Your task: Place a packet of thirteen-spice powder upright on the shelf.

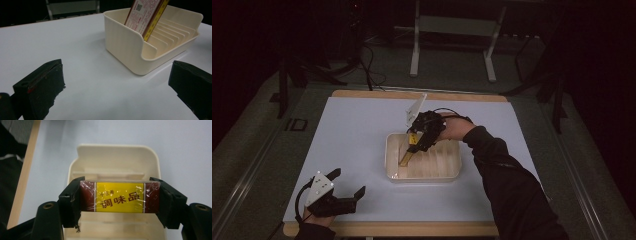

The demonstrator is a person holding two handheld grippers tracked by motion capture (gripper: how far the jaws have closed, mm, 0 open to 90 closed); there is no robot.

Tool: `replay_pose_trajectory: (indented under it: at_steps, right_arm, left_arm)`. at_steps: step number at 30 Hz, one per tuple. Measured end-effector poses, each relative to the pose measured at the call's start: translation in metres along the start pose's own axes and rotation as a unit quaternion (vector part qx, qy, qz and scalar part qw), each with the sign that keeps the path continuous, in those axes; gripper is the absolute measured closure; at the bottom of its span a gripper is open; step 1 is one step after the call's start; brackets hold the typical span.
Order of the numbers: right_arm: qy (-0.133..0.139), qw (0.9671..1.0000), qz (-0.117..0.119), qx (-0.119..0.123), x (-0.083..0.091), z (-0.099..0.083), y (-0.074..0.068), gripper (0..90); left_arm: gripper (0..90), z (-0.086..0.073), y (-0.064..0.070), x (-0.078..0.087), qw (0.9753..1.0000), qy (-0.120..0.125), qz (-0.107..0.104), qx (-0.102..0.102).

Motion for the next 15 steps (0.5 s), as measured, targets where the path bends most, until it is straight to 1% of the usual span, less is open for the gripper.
replay_pose_trajectory:
  at_steps: [1,4,5,7,8,11,12,15]
  right_arm:
    - [0.023,0.9997,0.001,-0.004,-0.004,0.000,0.000,31.8]
    - [0.036,0.9993,0.003,-0.009,-0.007,-0.001,0.000,31.9]
    - [0.049,0.9987,0.007,-0.015,-0.011,-0.002,0.000,31.9]
    - [0.053,0.9985,0.008,-0.015,-0.013,-0.003,0.000,31.9]
    - [0.061,0.9980,0.010,-0.016,-0.017,-0.003,0.000,31.9]
    - [0.066,0.9976,0.010,-0.017,-0.023,-0.002,0.000,31.9]
    - [0.069,0.9975,0.010,-0.014,-0.026,-0.002,-0.001,31.9]
    - [0.081,0.9965,0.013,-0.018,-0.033,-0.003,0.000,31.9]
  left_arm:
    - [0.4,0.000,0.000,0.000,1.0000,0.000,0.000,-0.001]
    - [0.4,0.000,0.001,0.000,1.0000,0.000,-0.001,-0.001]
    - [0.4,0.000,0.000,-0.001,1.0000,-0.001,-0.001,-0.001]
    - [0.4,0.000,0.000,-0.001,1.0000,-0.001,-0.001,-0.001]
    - [0.4,0.000,0.000,-0.001,1.0000,-0.001,-0.002,-0.001]
    - [0.4,0.000,0.001,-0.001,1.0000,-0.002,-0.002,-0.001]
    - [0.4,0.000,0.001,-0.001,1.0000,-0.001,-0.003,-0.002]
    - [0.4,0.000,0.001,0.000,1.0000,0.000,-0.002,-0.002]
Point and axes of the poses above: each handheld gripper's, and its own axes: x roughly backward along the jaws, z roughly out of its top, y roughly to its right, the point moved 7 cm from there along -x, roughly forward along the jaws, and after that the axes turned 4 degrees about -x, right-handed, at the moved point
